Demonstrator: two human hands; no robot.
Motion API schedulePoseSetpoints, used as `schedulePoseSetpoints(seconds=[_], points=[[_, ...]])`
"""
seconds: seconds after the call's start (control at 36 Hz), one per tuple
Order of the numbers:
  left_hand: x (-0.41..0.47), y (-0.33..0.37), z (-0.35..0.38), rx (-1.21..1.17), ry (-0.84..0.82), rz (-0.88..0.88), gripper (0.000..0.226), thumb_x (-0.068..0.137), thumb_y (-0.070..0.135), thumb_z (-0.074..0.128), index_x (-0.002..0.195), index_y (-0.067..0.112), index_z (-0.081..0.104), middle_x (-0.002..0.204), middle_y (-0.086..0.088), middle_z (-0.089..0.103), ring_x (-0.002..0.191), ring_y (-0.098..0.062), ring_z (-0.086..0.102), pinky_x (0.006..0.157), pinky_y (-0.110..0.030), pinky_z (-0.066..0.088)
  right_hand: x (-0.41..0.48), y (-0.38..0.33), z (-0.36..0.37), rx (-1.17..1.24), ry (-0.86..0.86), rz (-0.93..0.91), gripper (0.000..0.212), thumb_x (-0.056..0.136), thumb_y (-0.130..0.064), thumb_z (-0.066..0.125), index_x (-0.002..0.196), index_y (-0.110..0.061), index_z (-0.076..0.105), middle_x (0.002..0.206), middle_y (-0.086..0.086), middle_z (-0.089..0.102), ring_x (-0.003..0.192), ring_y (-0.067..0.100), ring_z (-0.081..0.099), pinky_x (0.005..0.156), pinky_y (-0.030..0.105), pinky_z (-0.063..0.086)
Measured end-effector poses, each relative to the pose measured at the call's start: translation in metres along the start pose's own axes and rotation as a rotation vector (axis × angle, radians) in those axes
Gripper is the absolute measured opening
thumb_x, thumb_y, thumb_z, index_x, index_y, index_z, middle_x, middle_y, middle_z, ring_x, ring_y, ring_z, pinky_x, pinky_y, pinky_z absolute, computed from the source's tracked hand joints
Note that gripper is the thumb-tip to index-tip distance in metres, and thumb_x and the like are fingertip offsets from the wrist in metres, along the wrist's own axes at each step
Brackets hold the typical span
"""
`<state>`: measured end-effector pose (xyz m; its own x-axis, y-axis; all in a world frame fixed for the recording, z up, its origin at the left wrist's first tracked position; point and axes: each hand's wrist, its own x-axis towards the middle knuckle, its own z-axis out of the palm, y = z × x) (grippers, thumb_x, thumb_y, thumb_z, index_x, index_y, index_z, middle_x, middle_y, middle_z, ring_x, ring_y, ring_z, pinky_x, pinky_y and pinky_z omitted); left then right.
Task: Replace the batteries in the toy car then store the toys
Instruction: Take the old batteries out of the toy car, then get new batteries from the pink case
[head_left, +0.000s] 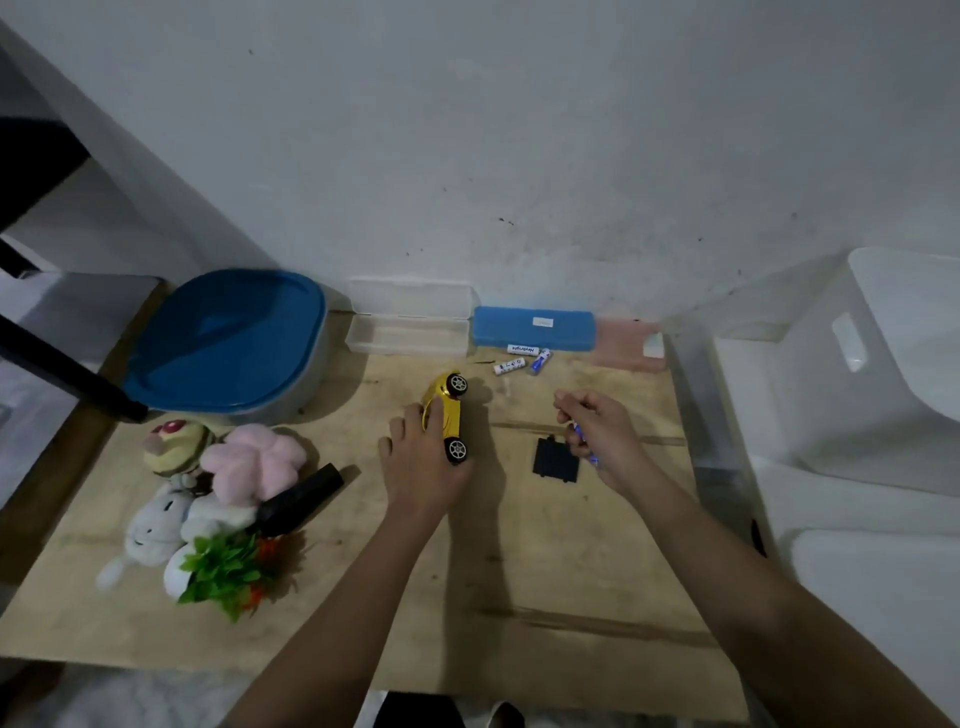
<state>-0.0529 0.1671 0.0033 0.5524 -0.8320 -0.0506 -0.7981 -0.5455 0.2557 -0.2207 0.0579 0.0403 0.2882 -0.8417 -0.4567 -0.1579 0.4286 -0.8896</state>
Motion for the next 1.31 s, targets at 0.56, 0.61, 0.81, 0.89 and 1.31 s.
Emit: schedulePoseSetpoints(seconds=[0.56, 0.61, 0.81, 0.89, 1.31], points=[[0.016, 0.045, 0.025, 0.005, -0.218, -0.012, 0.073, 0.087, 0.032, 0.053, 0.147, 0.035, 0.011, 0.153, -0.012, 0.005, 0.139, -0.035, 0.010, 0.103, -0.048, 0.031, 0.031, -0.011, -0.048, -0.225, 0.036, -0.068, 0.019, 0.091, -0.023, 0.057, 0.080, -0.007, 0.058, 0.068, 0.001, 0.057, 0.043, 0.009, 0.043, 0.037, 0.014, 0.035], [0.016, 0.048, 0.024, -0.013, -0.239, -0.052, 0.073, 0.087, 0.030, 0.053, 0.147, 0.035, 0.010, 0.153, -0.013, 0.002, 0.139, -0.035, 0.007, 0.105, -0.048, 0.030, 0.037, -0.011, -0.055, -0.238, 0.049, -0.067, 0.019, 0.091, -0.021, 0.058, 0.078, -0.008, 0.057, 0.066, 0.001, 0.056, 0.042, 0.010, 0.043, 0.037, 0.015, 0.034], [0.036, 0.080, 0.015, -0.215, -0.018, 0.037, 0.067, 0.085, 0.015, 0.058, 0.145, 0.014, 0.027, 0.154, -0.018, 0.007, 0.142, -0.036, 0.007, 0.115, -0.045, 0.023, 0.072, -0.013, -0.085, -0.179, 0.099, -0.038, 0.011, 0.088, -0.010, 0.057, 0.081, -0.002, 0.057, 0.059, 0.005, 0.043, 0.032, 0.007, 0.038, 0.035, 0.014, 0.026], [0.053, 0.109, 0.016, -0.447, -0.048, 0.134, 0.060, 0.088, 0.012, 0.059, 0.142, 0.014, 0.032, 0.152, -0.009, 0.018, 0.139, -0.025, 0.022, 0.109, -0.027, 0.025, 0.084, -0.013, -0.101, -0.142, 0.118, -0.018, 0.009, 0.088, -0.008, 0.057, 0.088, 0.000, 0.061, 0.058, 0.004, 0.041, 0.028, 0.003, 0.036, 0.032, 0.012, 0.024], [0.104, 0.186, 0.087, -0.916, -0.271, -0.123, 0.023, 0.087, -0.001, 0.054, 0.109, -0.006, 0.057, 0.104, -0.021, 0.062, 0.102, -0.036, 0.059, 0.091, -0.047, 0.047, 0.142, 0.013, -0.122, -0.831, 0.152, -0.659, 0.026, 0.073, -0.008, 0.068, 0.096, 0.004, 0.071, 0.108, 0.023, 0.065, 0.095, 0.035, 0.066, 0.086, 0.020, 0.041]])
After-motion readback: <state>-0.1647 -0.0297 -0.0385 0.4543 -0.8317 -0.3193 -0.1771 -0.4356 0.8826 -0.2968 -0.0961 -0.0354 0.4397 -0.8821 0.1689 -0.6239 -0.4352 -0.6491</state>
